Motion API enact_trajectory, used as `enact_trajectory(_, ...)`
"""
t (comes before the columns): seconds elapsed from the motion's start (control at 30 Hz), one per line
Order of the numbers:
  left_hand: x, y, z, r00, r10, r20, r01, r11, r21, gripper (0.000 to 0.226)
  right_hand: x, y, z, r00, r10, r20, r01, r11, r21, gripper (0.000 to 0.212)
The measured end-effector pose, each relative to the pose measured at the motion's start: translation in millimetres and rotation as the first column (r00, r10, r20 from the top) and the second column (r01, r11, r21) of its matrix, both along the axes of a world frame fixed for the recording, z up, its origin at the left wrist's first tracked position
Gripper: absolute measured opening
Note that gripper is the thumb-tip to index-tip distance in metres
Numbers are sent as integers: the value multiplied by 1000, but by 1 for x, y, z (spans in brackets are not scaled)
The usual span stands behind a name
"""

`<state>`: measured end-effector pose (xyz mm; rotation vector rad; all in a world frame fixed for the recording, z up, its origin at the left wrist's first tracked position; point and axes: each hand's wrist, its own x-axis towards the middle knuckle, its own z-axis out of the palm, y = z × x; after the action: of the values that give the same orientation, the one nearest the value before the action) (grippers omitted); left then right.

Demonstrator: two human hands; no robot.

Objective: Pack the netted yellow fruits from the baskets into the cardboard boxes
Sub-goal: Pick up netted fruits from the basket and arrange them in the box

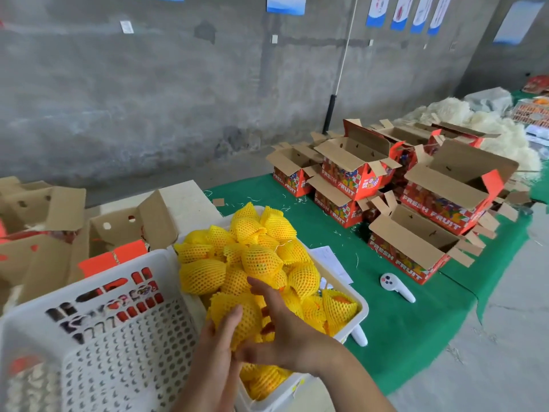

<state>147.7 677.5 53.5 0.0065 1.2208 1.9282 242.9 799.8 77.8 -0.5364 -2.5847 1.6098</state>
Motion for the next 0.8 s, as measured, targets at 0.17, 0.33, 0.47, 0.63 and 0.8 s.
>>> enact_trajectory(0.17,-3,0,4,985,83,149,-90,995,43,59,25,8,-46,882,-275,384,34,848,530,103)
enact_trajectory(0.33,9,7,9,980,127,153,-139,988,68,58,28,-6,-68,876,-371,308,96,760,643,80)
enact_trajectory(0.47,8,3,13,990,74,123,-85,992,92,63,33,2,-51,876,-475,87,428,846,317,71)
enact_trajectory(0.63,2,-11,16,999,-25,22,20,982,188,55,30,-2,-23,751,-637,-178,403,654,-641,77)
enact_trajectory(0.8,-8,-40,19,974,-97,-206,150,954,259,63,3,-45,-6,799,-505,-325,235,761,-604,75)
